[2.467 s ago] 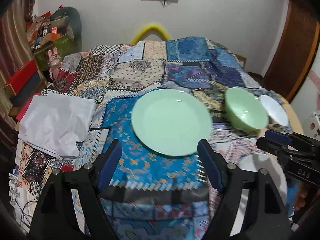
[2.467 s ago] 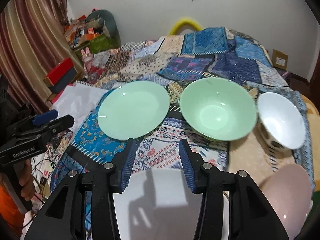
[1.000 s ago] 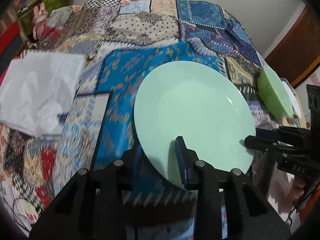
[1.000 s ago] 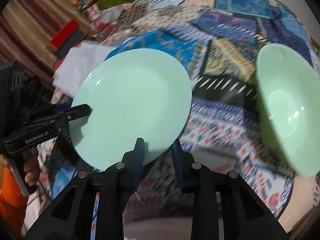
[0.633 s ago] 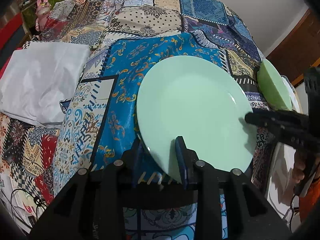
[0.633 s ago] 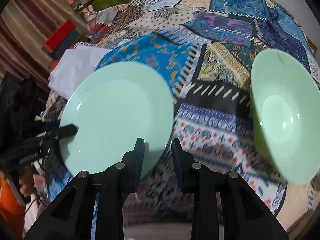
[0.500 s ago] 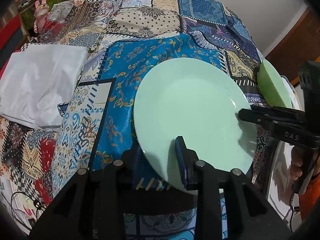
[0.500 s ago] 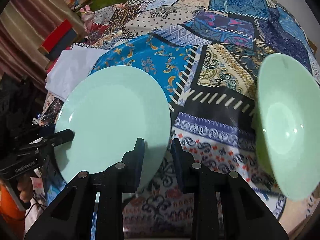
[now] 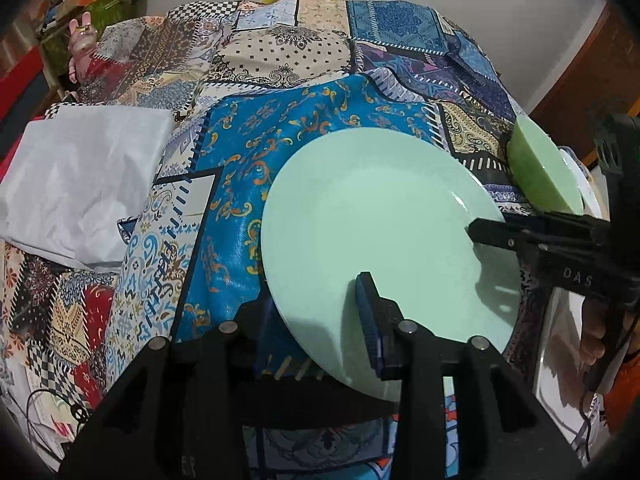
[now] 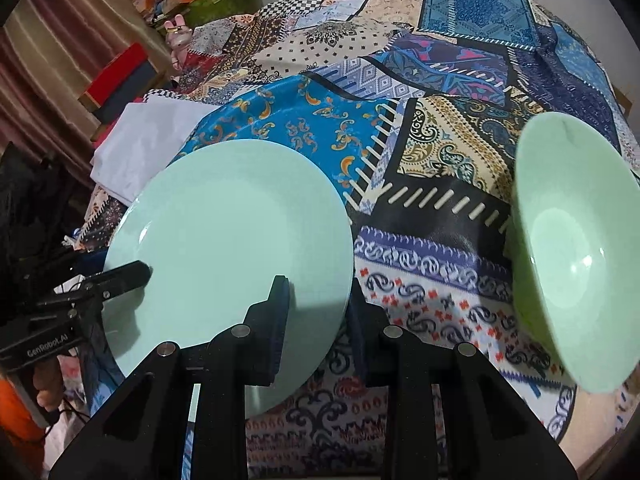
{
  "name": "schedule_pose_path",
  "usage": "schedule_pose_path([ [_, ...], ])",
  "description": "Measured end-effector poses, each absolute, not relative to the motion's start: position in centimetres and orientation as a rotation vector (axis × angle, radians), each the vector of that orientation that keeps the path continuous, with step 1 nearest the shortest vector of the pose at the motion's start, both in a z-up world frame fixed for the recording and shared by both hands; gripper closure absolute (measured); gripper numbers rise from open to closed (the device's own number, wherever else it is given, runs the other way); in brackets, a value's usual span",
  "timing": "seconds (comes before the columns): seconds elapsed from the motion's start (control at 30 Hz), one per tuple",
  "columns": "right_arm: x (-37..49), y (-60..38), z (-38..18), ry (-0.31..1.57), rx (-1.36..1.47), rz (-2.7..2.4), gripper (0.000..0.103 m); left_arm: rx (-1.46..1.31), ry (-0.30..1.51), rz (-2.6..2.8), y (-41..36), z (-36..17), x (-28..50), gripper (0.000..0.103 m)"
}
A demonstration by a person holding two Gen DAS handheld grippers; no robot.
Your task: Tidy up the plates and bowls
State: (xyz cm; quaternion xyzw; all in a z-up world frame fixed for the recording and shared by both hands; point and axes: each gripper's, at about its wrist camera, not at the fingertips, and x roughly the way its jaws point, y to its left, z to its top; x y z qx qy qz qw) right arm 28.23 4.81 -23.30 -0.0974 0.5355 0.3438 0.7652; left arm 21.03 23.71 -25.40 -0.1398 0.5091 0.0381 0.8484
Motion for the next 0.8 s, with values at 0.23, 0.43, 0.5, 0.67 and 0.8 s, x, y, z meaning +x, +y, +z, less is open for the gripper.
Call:
schedule_pose_path([
  [0.23,27.0,3.5,-21.7,1.12,-0.207,0.743,0.078,-0.289,1.057,0.074,22.5,-23.9,20.0,0.065],
  [0.43,25.8,1.9,-19.8,1.077,-0.173,0.742,0.078,-0.281,1.031,0.065,21.1,-21.8,18.8,0.065],
  [0.5,25.5,1.5,-19.1,1.063,-0.167,0.74,0.078,-0.273,1.019,0.065,20.5,-20.9,18.4,0.065],
  [0.67,24.7,0.2,-17.6,1.033,-0.139,0.735,0.078,-0.261,0.995,0.059,19.0,-19.1,17.2,0.065],
  [0.8,23.6,-1.0,-16.6,1.007,-0.125,0.732,0.078,-0.254,0.982,0.053,17.9,-17.7,16.4,0.065],
])
